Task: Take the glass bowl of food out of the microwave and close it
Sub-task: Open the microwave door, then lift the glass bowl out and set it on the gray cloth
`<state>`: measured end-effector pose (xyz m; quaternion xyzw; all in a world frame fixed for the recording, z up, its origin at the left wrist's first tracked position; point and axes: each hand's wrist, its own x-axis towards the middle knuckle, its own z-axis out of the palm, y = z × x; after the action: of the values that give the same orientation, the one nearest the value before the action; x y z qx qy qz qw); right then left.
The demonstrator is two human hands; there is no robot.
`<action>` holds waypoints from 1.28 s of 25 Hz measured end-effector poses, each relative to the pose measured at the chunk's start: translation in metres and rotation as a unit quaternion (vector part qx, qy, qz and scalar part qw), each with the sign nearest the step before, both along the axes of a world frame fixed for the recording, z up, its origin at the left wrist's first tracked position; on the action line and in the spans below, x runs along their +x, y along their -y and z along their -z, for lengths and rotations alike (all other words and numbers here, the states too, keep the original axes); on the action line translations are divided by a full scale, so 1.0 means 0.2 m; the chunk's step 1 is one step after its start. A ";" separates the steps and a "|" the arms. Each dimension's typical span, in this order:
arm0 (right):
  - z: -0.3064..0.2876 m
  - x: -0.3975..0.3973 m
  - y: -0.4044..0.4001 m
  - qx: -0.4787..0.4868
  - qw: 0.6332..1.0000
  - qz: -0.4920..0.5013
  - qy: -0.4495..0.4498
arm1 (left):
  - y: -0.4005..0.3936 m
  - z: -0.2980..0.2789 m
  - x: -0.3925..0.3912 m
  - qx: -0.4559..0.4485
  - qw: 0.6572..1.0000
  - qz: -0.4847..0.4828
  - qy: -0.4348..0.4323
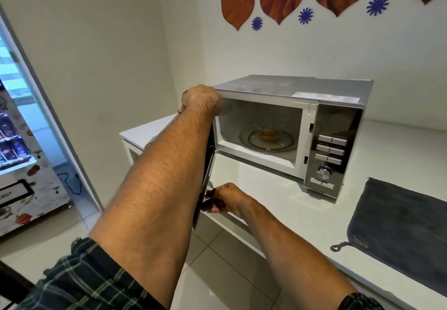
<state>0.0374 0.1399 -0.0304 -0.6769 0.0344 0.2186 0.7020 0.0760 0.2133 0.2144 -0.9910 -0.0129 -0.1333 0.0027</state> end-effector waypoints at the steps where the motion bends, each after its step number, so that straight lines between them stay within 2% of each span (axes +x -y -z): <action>1: 0.01 0.00 -0.04 0.017 1.000 0.001 -0.008 | -0.02 0.00 -0.03 0.006 1.000 -0.009 0.009; 5: 0.02 0.03 -0.20 0.066 0.998 0.003 -0.024 | -0.12 0.02 -0.07 -0.003 0.999 -0.029 0.017; 15: 0.03 0.10 -0.49 0.195 0.979 0.050 -0.043 | -0.39 0.12 0.00 -0.089 0.983 -0.047 0.152; 25: 0.03 0.23 -0.74 0.222 0.973 0.049 -0.040 | -0.62 0.23 0.14 -0.146 0.965 -0.038 0.217; 32: 0.05 0.26 -0.76 0.231 0.970 0.060 -0.038 | -0.65 0.26 0.15 -0.142 0.956 -0.026 0.257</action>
<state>0.0901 0.2915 -0.0402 -0.4847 0.0500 0.2036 0.8492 0.1069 0.3423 0.1625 -0.9127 -0.0576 -0.3805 -0.1377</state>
